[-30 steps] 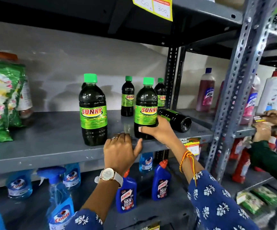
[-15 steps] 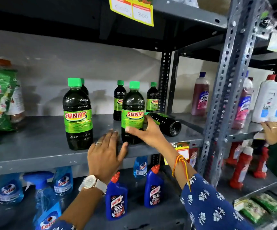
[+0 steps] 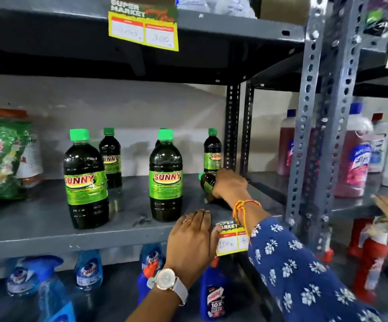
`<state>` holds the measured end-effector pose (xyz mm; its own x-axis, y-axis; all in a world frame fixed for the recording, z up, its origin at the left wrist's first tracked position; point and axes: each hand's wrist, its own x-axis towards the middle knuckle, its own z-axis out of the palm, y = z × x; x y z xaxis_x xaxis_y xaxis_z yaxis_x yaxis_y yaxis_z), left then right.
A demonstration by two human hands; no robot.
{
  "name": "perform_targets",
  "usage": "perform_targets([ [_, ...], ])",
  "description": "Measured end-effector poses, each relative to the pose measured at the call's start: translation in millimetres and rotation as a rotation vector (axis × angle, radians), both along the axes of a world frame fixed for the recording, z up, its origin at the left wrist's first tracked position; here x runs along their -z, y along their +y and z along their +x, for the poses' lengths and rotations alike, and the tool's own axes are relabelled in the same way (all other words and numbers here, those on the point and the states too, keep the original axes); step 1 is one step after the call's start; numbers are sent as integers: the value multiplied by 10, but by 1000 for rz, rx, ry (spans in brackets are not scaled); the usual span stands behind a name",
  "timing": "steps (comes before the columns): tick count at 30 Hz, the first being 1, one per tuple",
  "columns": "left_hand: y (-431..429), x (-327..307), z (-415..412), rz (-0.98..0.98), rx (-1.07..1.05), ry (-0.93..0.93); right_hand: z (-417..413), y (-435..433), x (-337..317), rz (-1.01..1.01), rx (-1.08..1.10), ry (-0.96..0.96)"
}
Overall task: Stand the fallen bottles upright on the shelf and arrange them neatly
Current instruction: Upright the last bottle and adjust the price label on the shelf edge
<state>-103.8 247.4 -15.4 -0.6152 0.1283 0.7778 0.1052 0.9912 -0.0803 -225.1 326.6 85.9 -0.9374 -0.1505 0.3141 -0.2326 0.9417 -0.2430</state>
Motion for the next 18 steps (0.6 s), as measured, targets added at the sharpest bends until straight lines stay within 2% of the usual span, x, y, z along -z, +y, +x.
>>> perform_targets([
  [3,-13,-19,-48,12,10,49,-139,156,8,-234,-74,-23],
  [8,-71,-37,-155,10,43,215,-241,469,155,-1053,-443,9],
  [10,-135,35,-216,-25,84,305,-281,549,253,-1233,-521,-2],
  [12,-180,105,-285,-60,100,381,-346,615,322,-1272,-558,-34],
  [18,-176,195,-398,-82,83,504,-470,713,391,-1162,-631,-104],
])
